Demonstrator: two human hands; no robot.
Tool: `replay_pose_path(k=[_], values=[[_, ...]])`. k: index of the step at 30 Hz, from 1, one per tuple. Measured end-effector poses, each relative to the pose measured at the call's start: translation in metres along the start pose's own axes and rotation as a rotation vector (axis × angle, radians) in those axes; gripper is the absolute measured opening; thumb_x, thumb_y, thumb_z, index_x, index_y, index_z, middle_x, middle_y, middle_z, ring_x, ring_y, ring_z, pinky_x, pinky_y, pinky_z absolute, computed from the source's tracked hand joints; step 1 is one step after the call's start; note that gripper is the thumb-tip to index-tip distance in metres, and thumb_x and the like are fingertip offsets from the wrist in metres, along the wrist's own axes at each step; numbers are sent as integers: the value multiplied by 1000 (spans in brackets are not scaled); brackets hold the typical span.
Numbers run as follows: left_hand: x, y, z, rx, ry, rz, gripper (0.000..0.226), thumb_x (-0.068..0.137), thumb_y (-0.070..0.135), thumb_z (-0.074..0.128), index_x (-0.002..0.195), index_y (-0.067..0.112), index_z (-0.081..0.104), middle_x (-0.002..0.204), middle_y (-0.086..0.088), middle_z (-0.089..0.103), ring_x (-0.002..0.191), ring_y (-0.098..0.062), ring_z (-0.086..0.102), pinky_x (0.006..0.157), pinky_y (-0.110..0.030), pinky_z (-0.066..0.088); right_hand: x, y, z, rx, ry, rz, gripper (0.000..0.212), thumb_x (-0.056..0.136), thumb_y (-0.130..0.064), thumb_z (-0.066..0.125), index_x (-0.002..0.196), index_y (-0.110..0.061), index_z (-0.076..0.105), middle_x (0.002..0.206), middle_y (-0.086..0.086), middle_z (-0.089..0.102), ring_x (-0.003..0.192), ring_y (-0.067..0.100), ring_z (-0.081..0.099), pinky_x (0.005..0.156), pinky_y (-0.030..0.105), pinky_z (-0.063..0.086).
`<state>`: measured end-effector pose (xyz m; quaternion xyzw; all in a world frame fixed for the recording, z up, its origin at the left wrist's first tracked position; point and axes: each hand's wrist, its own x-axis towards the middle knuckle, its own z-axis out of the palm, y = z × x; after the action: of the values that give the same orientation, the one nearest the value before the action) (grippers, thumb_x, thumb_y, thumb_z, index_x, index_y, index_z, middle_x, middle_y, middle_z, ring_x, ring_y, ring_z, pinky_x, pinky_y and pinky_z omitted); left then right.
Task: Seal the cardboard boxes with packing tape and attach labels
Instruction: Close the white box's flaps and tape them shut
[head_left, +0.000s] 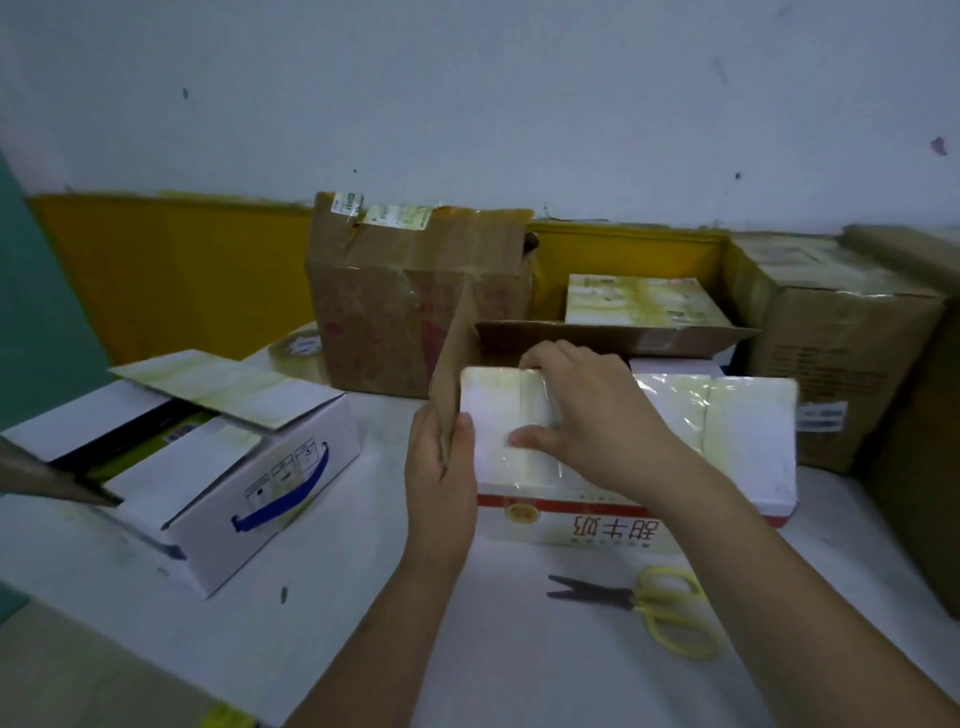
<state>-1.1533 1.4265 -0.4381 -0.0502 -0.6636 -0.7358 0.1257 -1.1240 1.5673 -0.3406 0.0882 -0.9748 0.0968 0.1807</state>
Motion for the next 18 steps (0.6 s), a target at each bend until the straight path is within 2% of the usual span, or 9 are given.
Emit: replay_pose_path(k=[1,3,5,7,9,11,13,16,18], values=[[0,10,-3,-38,-10,51,28,105,37,45,131,33,54,121,5,66,101,-9,69,73,-23,59,-6,-6,-13,-31,-2,-16,51,85,-52,70,127,-32,49,116,-12,57,108,14,54,87,30,38],[3,34,-11,-15,-83,233,34,107,33,42,138,29,56,134,10,62,119,-2,60,93,-22,53,-22,-17,-34,-129,-22,-46,30,93,-48,61,118,-34,52,92,-13,58,93,14,59,71,29,41],[10,50,-23,53,-216,326,37,106,30,42,139,25,58,141,13,58,131,-3,51,107,-27,44,-43,-22,-47,-219,-104,-86,20,98,-49,51,110,-34,56,79,-12,53,84,14,59,67,30,44],[18,58,-33,70,-344,268,36,106,27,45,140,27,57,141,14,58,131,-3,52,110,-32,45,-65,-26,-54,-206,-285,-95,36,96,-61,45,110,-33,63,83,-12,58,80,9,56,67,28,44],[23,63,-38,103,-437,184,42,101,38,51,143,35,52,143,18,55,131,0,51,109,-31,46,-76,-28,-65,33,-539,1,62,86,-78,35,106,-30,68,85,-11,62,77,5,56,68,24,43],[23,68,-35,239,-472,194,58,93,50,61,148,42,42,148,22,42,133,2,42,101,-17,46,-67,-15,-71,338,-700,169,77,76,-84,28,110,-29,70,100,-11,68,88,5,64,85,28,51],[20,72,-27,418,-450,223,80,88,44,70,154,42,26,151,18,30,134,1,33,98,-12,42,-37,12,-69,489,-744,293,78,79,-79,36,130,-25,59,122,-3,66,102,15,69,95,37,56],[13,71,-16,547,-393,209,114,81,32,82,159,37,0,164,10,11,146,-10,22,115,-34,32,7,51,-54,345,-767,354,69,93,-57,55,150,-25,32,137,5,53,111,24,65,91,38,58],[9,63,-14,573,-409,236,124,78,32,85,159,34,-9,166,10,5,148,-10,18,115,-29,28,25,76,-37,45,-648,311,87,92,-54,61,158,-22,14,154,11,34,130,29,49,102,39,50]])
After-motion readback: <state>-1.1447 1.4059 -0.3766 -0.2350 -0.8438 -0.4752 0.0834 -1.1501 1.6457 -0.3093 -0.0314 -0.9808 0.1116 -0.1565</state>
